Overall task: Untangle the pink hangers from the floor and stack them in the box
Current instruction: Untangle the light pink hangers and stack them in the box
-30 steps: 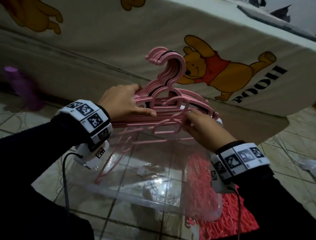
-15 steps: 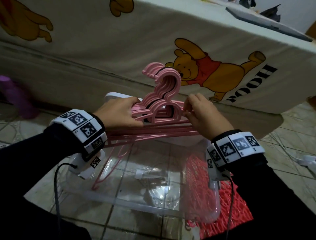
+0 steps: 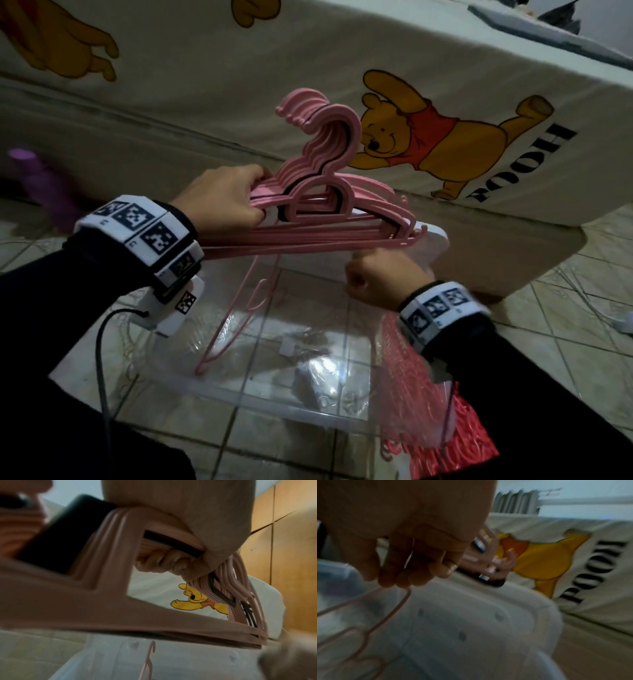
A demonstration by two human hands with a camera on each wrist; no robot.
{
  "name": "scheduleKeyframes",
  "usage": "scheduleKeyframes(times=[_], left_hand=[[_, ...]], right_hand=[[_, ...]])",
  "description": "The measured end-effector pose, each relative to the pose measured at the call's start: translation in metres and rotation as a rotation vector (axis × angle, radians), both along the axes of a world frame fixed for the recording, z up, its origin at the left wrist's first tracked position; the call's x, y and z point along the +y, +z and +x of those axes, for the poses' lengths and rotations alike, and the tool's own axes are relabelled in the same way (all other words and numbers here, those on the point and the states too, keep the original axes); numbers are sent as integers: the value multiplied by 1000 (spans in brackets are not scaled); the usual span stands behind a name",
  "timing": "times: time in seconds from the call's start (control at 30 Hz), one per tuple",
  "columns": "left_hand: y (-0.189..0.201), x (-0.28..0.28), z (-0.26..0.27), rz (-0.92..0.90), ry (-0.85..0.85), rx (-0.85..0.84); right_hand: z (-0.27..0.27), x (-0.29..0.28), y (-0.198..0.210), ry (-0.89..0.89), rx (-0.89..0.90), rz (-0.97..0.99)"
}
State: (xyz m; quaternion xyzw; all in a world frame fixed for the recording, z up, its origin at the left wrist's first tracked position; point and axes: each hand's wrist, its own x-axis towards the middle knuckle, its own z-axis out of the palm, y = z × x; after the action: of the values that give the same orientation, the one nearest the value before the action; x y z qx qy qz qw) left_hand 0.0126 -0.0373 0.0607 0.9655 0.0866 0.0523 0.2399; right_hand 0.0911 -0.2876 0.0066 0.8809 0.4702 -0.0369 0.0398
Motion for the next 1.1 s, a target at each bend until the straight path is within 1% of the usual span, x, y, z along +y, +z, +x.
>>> scheduleKeyframes(times=[0.07,0.13,0.2,0.27,0.33,0.37,0.4,0.47,0.5,0.53,0.57,0.6,0.63,0.7,0.73,0.77,0.8,0.83,0.87,0.9,0.93,1.0,1.03,1.1], left_hand=[[1,1,0,-7,7,-6],[1,0,1,-20,4,-9],[-2,-2,2,-38,-5,-11],[-5,-2,5,-48,-17,-16],[-8,-2,8,-59,-27,-22],[-9,-2,9,-66,-32,-26],[-10,-2,11,-72,-38,-29],[-12,-2,14,-80,-51,-36],[-13,-2,15,-83,-56,-40],[-14,-1,16,-86,-59,-44],[-14,-1,17,-88,-60,-47],[-14,-1,18,-90,-61,-48],[-14,-2,19,-91,-62,-48],[-14,-2,20,-88,-63,-46],[-14,-2,20,-85,-61,-47],[-14,-2,19,-84,-58,-49],[-14,-2,19,-85,-56,-48],[-14,-2,19,-85,-55,-46],[-14,-3,19,-83,-55,-43],[-14,-3,19,-78,-54,-40],[-13,-4,18,-69,-53,-38],[-12,-5,17,-49,-52,-30],[-11,-5,17,-43,-53,-29],[-10,-7,16,-36,-53,-28]], right_hand=[[-4,15,-31,31,-17,-151],[-7,31,-60,87,-62,-256],[-5,48,-81,136,-101,-281],[0,70,-92,222,-165,-331],[1,89,-101,276,-252,-316],[1,96,-100,264,-253,-333],[0,102,-96,212,-210,-361],[2,114,-97,157,-185,-287],[3,118,-101,187,-223,-215],[5,123,-106,201,-224,-172],[9,129,-107,181,-185,-147],[11,132,-110,121,-151,-132],[13,135,-109,64,-127,-64],[15,134,-109,-32,26,56],[17,132,-111,-40,21,17],[18,128,-112,-37,13,-38],[21,123,-115,-17,-31,-59],[21,118,-114,-12,-37,-52],[21,113,-112,0,-3,-12],[18,109,-104,21,-17,10],[15,105,-100,72,-104,-36],[10,94,-95,180,-204,-199],[8,88,-89,232,-263,-231],[2,72,-79,302,-281,-215]])
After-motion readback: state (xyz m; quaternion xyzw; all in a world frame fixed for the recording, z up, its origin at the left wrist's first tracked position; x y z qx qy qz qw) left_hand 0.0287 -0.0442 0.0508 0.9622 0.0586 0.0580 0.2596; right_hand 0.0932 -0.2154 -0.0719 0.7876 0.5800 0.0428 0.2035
